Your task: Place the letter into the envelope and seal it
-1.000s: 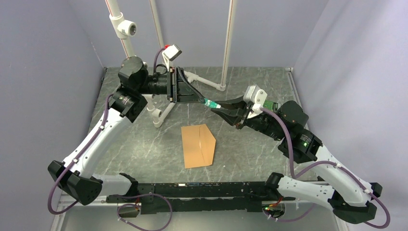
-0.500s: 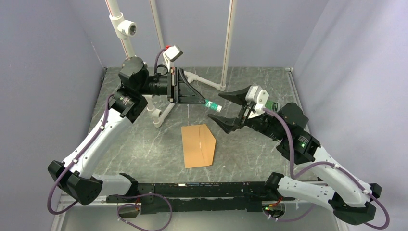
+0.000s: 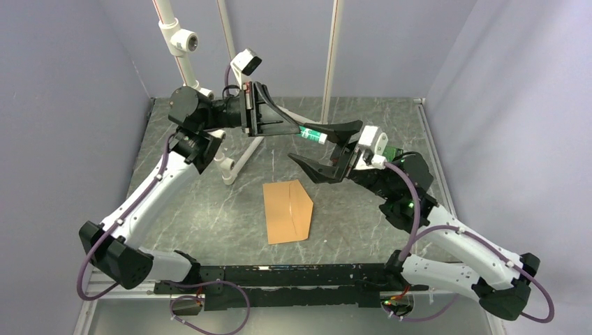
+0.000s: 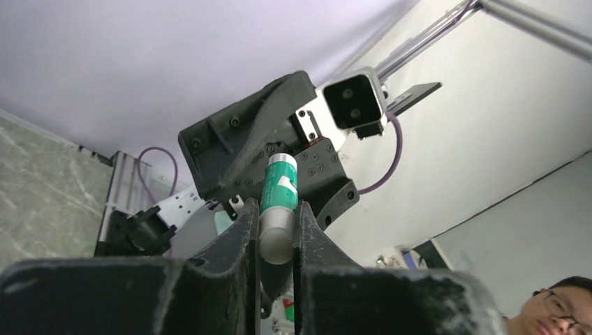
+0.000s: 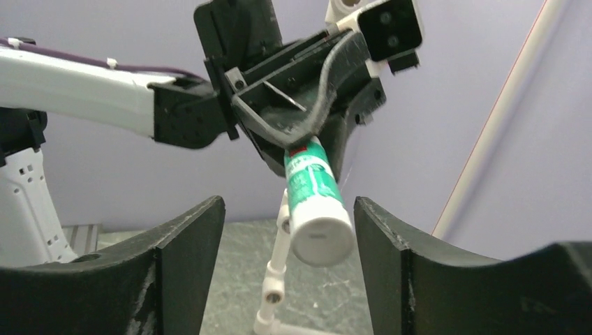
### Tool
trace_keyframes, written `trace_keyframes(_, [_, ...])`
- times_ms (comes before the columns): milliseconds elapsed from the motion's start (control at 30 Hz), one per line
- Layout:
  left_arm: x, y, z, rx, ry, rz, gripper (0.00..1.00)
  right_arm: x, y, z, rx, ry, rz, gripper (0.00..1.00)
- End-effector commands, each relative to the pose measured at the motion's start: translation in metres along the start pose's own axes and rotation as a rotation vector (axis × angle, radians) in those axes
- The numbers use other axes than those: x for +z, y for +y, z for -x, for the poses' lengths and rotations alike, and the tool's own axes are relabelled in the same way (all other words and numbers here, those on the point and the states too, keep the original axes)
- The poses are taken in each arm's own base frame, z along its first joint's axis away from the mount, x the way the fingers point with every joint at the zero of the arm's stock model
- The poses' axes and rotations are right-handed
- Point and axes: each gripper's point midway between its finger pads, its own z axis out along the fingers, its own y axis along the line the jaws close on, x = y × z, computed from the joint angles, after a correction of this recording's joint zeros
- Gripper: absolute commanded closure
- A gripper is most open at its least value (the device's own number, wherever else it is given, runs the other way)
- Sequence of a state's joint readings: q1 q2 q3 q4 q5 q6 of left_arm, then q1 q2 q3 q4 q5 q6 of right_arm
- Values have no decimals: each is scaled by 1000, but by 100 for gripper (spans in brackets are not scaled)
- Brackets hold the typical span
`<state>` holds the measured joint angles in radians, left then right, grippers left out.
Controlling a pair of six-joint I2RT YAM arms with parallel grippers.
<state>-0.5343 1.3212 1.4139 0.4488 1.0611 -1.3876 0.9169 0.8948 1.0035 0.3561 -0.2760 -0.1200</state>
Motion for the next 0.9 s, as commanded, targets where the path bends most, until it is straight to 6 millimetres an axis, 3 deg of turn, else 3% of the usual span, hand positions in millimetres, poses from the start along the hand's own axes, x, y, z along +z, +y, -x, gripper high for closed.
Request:
trace_keyframes(0, [3,-22,6,-10,4,-100,98,14,-4,43,-117,-190,15,33])
trace_keyframes(133, [2,-24,6,-16,4,-99,97,17,-7,50,-141,-233,5,43])
trace_keyframes(400, [1,-29,5,24,-2,-68,98,5,-17,60,-165,-261,-71,39])
trace_keyframes(633, [1,-32,7,29,-9,-83,98,16,-7,48,-181,-195,14,44])
trace_keyframes(733, [1,-32,6,31,-9,-84,98,19,-6,46,-190,-183,26,50])
trace_keyframes(867, [0,-31,5,26,-21,-86,98,23,-3,57,-174,-202,53,58])
